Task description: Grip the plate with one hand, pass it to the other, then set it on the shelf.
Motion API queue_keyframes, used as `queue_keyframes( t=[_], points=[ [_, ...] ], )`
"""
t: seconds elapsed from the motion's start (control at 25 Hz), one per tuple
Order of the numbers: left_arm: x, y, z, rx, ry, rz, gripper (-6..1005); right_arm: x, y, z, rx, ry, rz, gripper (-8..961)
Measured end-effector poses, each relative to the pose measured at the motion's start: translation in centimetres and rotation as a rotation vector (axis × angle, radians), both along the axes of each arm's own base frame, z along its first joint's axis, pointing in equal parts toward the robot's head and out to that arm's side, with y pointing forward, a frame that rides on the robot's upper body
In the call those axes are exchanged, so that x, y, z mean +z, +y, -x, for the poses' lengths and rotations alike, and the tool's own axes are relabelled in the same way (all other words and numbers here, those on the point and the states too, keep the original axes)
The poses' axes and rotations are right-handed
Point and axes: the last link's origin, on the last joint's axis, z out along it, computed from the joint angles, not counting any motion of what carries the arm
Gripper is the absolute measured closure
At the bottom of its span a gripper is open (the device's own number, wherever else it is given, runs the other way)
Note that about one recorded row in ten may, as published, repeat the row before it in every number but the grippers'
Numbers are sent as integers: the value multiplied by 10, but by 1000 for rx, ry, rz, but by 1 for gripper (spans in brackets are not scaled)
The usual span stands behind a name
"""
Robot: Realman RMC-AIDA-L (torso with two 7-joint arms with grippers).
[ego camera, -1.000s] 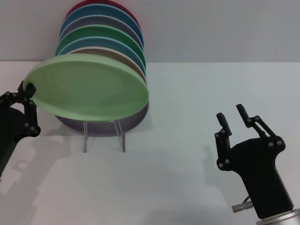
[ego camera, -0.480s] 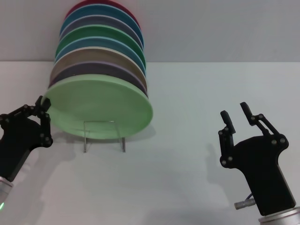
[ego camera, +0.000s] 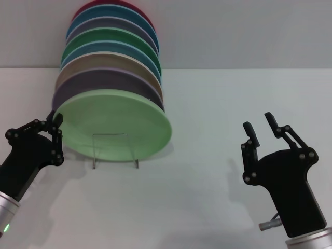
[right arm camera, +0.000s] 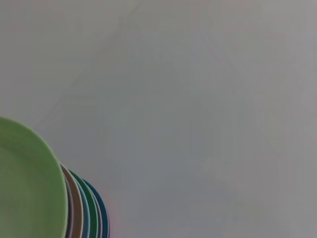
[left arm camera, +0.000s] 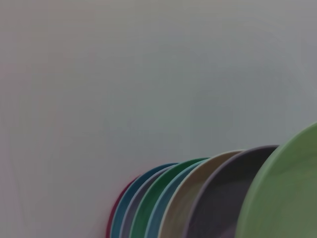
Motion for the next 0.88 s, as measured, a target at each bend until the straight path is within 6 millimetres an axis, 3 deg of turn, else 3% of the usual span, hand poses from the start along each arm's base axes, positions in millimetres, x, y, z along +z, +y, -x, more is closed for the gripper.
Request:
queue_keyframes(
  t=[0.24, 0.48, 0.64, 0.88],
  points=[
    [2, -2, 1, 0, 3, -12, 836, 2, 4, -3, -6, -5, -14, 578],
    [7, -18, 8, 4, -16, -40, 694, 13, 20, -13, -42, 52, -44, 568],
    [14, -51, 9, -8, -123, -106, 600, 27, 45, -27, -95, 136, -78, 561],
    [22, -54, 9, 39, -280, -156, 362, 40, 69, -42, -142, 236, -82, 551]
  ],
)
